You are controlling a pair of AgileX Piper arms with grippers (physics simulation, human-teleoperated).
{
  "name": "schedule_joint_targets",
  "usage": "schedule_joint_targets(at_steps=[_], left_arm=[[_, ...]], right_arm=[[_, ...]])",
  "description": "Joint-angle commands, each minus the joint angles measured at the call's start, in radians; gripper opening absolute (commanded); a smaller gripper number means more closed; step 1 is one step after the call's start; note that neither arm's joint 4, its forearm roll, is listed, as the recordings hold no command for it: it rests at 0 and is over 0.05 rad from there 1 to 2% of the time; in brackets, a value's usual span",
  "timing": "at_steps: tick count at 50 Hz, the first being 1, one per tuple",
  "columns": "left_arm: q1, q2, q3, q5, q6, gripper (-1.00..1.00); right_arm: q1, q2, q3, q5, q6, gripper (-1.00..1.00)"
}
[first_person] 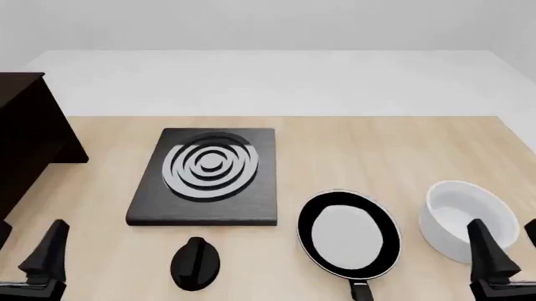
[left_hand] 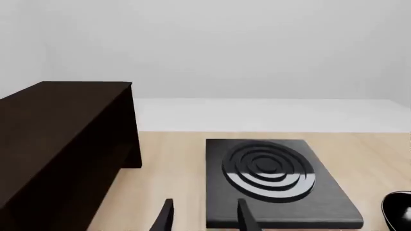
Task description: Put the frying pan under the cabinet shelf.
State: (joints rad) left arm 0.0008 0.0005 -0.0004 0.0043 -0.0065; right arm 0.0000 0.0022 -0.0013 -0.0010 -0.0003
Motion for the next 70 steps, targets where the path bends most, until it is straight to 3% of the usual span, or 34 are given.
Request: schedule_joint_targets(at_steps=[1, 7, 8, 9, 11, 16, 20, 25, 27, 29, 36, 51, 52, 55, 70], left_arm=[[0.004, 0.002, 0.000, 0.024, -0.031, 1.00], [-0.012, 0.002, -0.001, 0.043, -0.043, 1.00], [0.021, 0.045, -0.002, 0.025, -0.017, 1.00], [0.013, 0.071, -0.002, 0.004, -0.046, 1.00], [-0.002, 0.037, -0.019, 0.018, -0.033, 1.00], [-0.019, 0.110, -0.035, -0.025, -0.038, 1.00], [-0.056, 0.268, -0.049, -0.122, -0.027, 1.00], [-0.099, 0.387, -0.046, -0.277, 0.046, 1.00], [-0.081, 0.474, -0.052, -0.343, 0.030, 1.00], [-0.127, 0.543, -0.063, -0.385, 0.054, 1.00], [-0.162, 0.658, -0.147, -0.402, 0.051, 1.00], [-0.313, 0.860, -0.300, -0.462, 0.088, 1.00], [-0.327, 0.886, -0.331, -0.440, 0.047, 1.00], [-0.424, 0.877, -0.366, -0.430, 0.061, 1.00], [-0.671, 1.134, -0.464, -0.534, 0.219, 1.00]], right_arm=[[0.000, 0.004, -0.004, 0.001, 0.000, 1.00], [0.000, 0.011, -0.002, -0.008, 0.000, 1.00], [0.000, 0.011, -0.001, -0.010, -0.001, 1.00], [0.000, 0.011, -0.001, -0.011, -0.001, 1.00], [0.000, 0.017, 0.000, -0.015, 0.000, 1.00], [0.000, 0.013, -0.001, -0.012, -0.001, 1.00], [0.000, 0.013, -0.001, -0.011, -0.001, 1.00], [0.000, 0.006, -0.004, -0.003, -0.001, 1.00], [0.000, 0.013, -0.002, -0.010, 0.000, 1.00], [0.000, 0.012, -0.001, -0.011, -0.001, 1.00], [0.000, 0.007, -0.002, -0.005, -0.001, 1.00], [0.000, 0.013, 0.000, -0.013, 0.000, 1.00], [0.000, 0.012, 0.000, -0.012, 0.000, 1.00], [0.000, 0.011, 0.000, -0.011, 0.000, 1.00], [0.000, 0.008, -0.001, -0.007, 0.000, 1.00]])
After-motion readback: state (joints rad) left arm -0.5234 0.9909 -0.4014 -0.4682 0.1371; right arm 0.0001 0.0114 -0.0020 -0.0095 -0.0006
